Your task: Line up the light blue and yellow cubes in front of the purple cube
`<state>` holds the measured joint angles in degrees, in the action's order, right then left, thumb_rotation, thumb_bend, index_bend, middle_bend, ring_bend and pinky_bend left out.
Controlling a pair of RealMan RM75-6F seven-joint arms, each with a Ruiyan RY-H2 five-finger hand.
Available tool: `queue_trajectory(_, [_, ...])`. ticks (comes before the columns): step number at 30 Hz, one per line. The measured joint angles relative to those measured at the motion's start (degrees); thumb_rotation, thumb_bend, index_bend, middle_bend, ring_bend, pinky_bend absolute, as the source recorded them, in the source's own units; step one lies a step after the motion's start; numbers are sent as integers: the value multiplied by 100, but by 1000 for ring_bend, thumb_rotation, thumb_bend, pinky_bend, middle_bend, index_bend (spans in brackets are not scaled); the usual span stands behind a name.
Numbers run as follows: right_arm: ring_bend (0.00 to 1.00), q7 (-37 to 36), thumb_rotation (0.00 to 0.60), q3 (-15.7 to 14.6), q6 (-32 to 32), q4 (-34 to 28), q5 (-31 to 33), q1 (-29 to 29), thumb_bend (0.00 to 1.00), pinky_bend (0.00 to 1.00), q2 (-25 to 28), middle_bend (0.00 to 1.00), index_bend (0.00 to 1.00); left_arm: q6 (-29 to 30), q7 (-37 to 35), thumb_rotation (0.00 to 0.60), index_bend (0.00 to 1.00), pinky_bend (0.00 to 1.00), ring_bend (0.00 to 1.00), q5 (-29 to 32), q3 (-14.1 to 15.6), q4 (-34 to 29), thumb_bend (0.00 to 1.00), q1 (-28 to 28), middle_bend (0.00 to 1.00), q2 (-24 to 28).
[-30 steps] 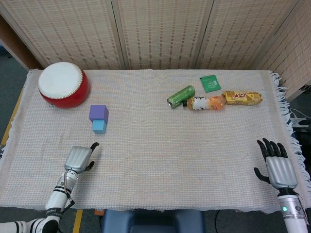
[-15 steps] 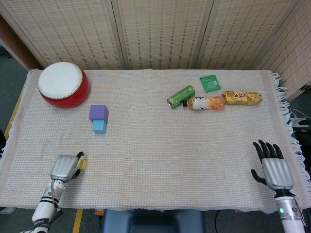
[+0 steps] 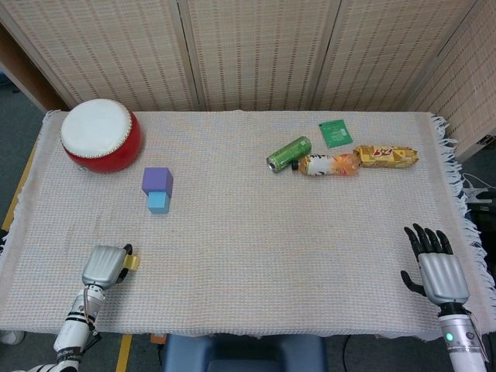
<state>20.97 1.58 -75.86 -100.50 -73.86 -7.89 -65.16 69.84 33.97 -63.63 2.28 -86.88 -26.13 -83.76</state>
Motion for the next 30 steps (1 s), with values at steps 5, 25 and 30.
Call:
queue_trajectory(5, [0,-6,522,7,2,3,11,0,101,0,3,0,0,80,-278,600,492,1000,1000,-287,-98,118,345,40,1000,-75])
queue_trajectory(25, [0,-121,522,136,61,203,181,-61,101,0,-64,0,0,-729,-313,600,484,1000,1000,337,-1185,600,346,-750,1000,-607])
queue_trajectory(30, [0,-130,522,167,110,216,270,-80,101,0,-54,0,0,-889,-188,600,483,1000,1000,521,-1294,769,345,-911,1000,-742])
